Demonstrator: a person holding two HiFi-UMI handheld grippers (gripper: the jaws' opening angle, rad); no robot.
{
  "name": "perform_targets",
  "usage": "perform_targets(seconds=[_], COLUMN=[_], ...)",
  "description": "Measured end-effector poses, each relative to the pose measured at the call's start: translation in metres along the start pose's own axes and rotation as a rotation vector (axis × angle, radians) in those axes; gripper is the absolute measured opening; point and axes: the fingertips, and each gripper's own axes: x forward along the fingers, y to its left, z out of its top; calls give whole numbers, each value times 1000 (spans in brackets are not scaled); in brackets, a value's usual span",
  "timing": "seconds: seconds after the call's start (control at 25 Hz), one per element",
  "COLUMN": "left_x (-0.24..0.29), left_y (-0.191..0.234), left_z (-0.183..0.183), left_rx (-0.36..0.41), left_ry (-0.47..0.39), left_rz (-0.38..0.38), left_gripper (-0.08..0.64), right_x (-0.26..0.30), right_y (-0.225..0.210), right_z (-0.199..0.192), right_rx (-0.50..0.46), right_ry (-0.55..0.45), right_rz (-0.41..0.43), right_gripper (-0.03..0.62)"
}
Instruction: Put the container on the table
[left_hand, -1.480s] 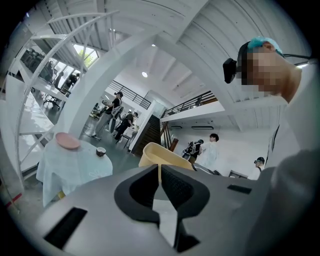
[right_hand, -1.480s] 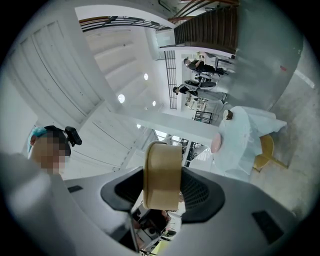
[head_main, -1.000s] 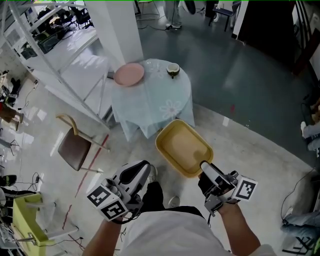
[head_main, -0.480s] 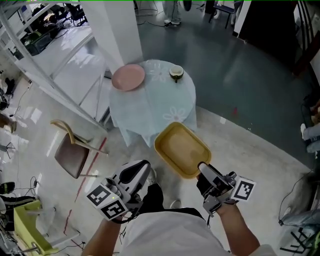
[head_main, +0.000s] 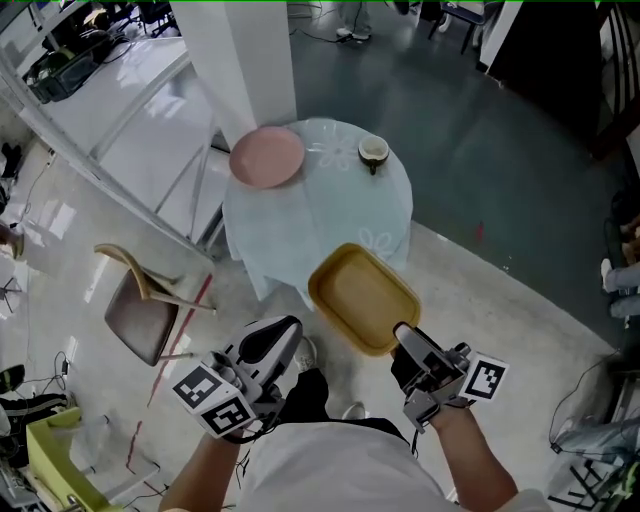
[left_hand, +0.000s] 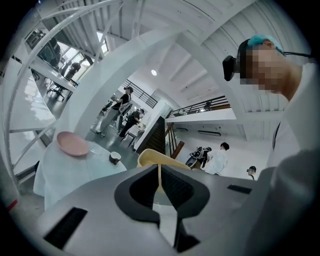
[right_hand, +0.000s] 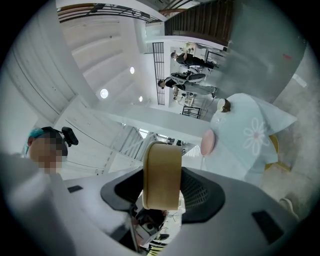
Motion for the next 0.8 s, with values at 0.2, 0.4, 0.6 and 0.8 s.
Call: perform_targets(seconds=[0.2,0.4,0.6,0.8], left_x=[3,9,15,16], left_y=[43,78,101,120], left_z=[17,38,54,65], left_rx=[-16,-27,-20,-24], left_ry=[15,24,37,42], left_rz=[-3,-16,-36,-40], left_gripper=[35,34,32,31], right_x=[45,83,109,129], right_y=[-11,-18,-22,-27], right_z=[5,13,21,26], right_rx=[5,1,-3,-2], right_ry=[1,-6,-22,-30], right_rz=[-22,-42,-56,-67], right_gripper=[238,238,238,238])
